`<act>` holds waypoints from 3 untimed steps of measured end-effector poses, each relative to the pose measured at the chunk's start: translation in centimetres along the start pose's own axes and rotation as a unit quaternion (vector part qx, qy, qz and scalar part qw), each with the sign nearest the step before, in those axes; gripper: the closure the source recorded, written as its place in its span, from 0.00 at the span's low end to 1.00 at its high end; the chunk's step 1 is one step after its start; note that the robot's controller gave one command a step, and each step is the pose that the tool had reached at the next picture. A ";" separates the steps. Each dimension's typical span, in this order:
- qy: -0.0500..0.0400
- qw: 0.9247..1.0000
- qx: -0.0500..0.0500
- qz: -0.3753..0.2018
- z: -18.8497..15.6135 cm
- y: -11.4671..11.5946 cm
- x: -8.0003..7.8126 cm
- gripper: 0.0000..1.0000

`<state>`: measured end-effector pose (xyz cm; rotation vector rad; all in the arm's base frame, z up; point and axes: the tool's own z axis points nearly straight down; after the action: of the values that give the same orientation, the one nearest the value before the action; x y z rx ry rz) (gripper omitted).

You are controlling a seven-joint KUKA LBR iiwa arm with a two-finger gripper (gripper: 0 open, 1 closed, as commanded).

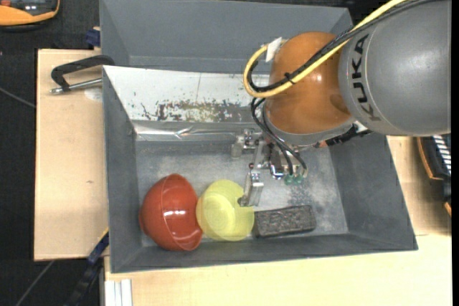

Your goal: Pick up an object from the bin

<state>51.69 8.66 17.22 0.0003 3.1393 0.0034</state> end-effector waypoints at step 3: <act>-0.008 0.984 -0.004 -0.177 10.1 12.2 -6.9 0.00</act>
Offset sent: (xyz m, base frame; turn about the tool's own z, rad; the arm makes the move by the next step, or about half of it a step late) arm -0.0176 0.0235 -0.1022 -0.2222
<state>58.59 20.88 7.17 -0.5532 3.0726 0.0156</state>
